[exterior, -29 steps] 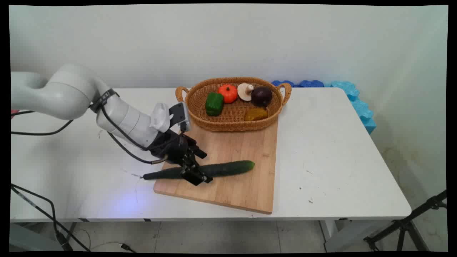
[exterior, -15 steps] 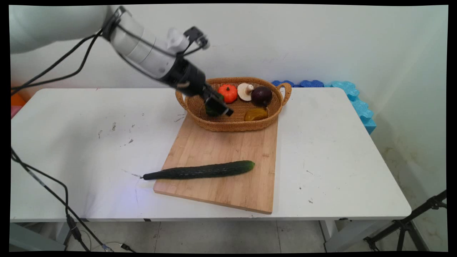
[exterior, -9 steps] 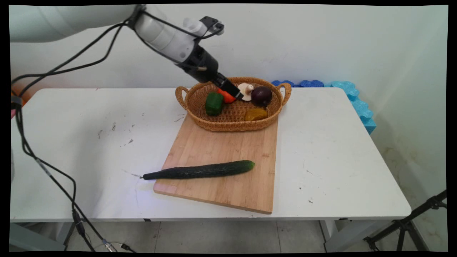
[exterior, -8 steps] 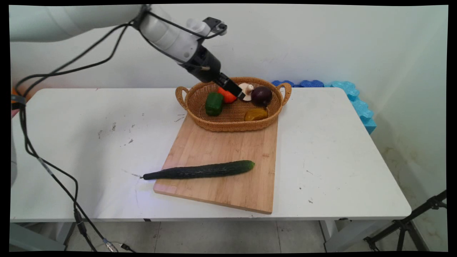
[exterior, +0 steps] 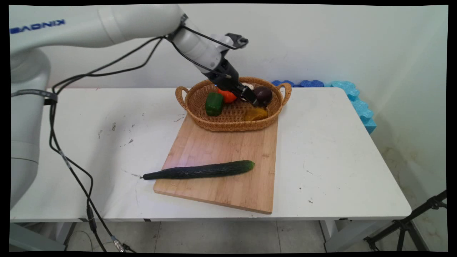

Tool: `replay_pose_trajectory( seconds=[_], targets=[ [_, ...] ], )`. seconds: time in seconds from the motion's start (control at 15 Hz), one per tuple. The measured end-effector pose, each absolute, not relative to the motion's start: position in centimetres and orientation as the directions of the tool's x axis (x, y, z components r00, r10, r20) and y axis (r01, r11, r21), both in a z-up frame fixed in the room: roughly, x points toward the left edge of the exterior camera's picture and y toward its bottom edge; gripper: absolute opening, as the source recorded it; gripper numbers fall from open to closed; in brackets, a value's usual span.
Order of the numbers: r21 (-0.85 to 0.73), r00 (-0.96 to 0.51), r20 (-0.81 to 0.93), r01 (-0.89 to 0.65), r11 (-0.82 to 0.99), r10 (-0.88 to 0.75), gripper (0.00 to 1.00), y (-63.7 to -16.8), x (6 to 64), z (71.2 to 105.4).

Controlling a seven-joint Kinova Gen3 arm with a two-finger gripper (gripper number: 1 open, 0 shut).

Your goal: Pick up the potato from the vegetable basket, then place the picked object on the cutting board

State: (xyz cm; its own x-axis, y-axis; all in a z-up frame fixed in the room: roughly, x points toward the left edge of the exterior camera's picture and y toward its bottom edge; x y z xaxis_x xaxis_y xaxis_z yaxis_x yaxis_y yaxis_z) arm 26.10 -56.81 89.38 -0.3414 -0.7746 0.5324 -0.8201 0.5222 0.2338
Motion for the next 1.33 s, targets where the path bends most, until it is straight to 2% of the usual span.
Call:
replay_pose_trajectory(
  seconds=[0.4, 1.0, 1.07, 1.33],
  targets=[
    [0.271, -0.336, 0.498, -0.815, 0.512, -0.799, 1.0, -59.1, 23.8, 86.2],
    [0.28, -0.34, 0.477, -0.815, 0.507, -0.811, 1.0, -60.8, 22.7, 83.6],
    [0.28, -0.34, 0.477, -0.815, 0.507, -0.81, 0.0, -60.9, 22.6, 83.5],
    [0.274, -0.346, 0.484, -0.813, 0.514, -0.804, 0.0, -61.3, 22.3, 83.1]
  ],
)
